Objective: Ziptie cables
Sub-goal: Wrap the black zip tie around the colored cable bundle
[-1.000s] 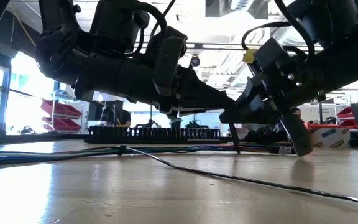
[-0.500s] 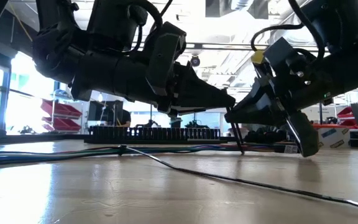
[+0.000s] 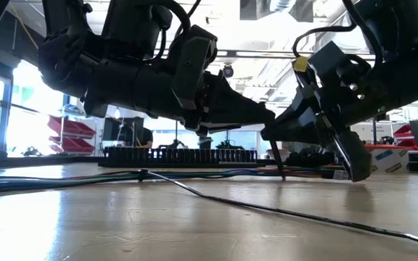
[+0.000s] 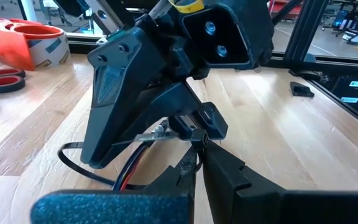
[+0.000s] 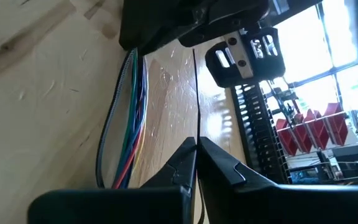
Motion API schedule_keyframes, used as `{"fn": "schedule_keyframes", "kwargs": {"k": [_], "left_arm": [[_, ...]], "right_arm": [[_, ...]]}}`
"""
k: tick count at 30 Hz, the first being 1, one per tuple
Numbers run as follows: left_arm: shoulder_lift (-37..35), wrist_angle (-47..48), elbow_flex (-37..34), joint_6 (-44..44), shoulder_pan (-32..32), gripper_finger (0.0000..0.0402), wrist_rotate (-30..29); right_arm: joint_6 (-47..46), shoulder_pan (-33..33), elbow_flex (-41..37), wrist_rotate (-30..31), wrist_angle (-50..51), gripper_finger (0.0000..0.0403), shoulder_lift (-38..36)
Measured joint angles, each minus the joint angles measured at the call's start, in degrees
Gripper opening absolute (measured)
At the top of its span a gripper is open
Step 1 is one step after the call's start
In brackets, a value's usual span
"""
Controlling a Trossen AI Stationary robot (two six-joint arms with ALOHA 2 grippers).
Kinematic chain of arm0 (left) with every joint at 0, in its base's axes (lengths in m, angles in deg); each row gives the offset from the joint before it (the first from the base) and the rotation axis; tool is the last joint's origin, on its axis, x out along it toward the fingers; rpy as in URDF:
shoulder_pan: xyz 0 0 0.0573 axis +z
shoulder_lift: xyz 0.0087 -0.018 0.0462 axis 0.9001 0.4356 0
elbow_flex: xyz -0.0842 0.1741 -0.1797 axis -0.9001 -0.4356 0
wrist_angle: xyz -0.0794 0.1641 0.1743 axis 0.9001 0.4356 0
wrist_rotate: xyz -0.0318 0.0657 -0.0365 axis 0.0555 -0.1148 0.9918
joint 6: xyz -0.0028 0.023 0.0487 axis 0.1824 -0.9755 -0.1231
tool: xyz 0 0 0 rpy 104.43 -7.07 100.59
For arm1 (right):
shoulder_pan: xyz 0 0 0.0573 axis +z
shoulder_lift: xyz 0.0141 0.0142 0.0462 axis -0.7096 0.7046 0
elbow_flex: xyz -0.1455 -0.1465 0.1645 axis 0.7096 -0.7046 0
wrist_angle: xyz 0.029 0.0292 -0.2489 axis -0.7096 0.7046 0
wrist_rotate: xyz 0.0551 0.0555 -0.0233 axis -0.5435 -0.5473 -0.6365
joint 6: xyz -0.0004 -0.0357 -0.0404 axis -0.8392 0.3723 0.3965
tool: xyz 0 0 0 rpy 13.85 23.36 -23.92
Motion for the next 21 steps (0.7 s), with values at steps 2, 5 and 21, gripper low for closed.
{"fn": "schedule_keyframes", "kwargs": {"k": [2,5,21], "left_arm": [[0.00,0.00,0.00,0.11,0.00,0.0000,0.00],[0.00,-0.32,0.00,0.14,0.00,0.0000,0.00],[0.00,-0.40,0.00,0.11,0.00,0.0000,0.00]], "right_arm": [[0.02,0.00,0.85,-0.01,0.81,0.0000,0.00],[0.02,0.00,2.12,-0.04,1.40,0.0000,0.00],[-2.47,0.41,2.18,1.66,4.88,0.0000,0.00]]}}
